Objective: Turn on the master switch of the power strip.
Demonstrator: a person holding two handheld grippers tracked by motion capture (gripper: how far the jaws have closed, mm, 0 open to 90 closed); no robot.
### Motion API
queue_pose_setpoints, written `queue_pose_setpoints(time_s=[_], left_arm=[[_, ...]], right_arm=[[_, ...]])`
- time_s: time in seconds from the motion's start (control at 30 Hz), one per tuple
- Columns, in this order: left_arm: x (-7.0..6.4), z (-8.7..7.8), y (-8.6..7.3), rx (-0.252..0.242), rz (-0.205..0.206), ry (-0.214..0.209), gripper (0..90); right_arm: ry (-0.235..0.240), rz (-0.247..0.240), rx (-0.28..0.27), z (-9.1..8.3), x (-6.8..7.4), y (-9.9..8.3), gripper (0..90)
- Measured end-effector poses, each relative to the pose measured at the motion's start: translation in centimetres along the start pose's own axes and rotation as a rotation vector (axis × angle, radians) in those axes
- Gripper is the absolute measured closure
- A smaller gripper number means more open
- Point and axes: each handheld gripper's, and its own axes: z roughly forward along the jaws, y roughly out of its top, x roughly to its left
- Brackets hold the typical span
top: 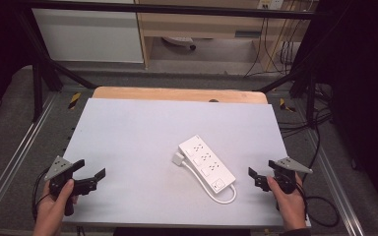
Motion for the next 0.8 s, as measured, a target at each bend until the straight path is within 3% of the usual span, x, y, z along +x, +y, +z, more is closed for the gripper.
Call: queue_pose_setpoints(time_s=[0.23,0.53,0.8], left_arm=[[0.1,0.0,0.0,-0.008,-0.007,-0.001,8.9],[-0.1,0.3,0.0,0.002,0.008,-0.017,8.4],[-0.1,0.8,0.2,0.008,0.011,-0.024,8.3]], right_arm=[[-0.007,0.024,0.006,-0.1,0.1,0.2,7.6],[0.017,-0.012,0.006,-0.4,0.8,1.0,3.7],[0.003,-0.023,-0.04,-1.1,1.2,1.6,5.6]])
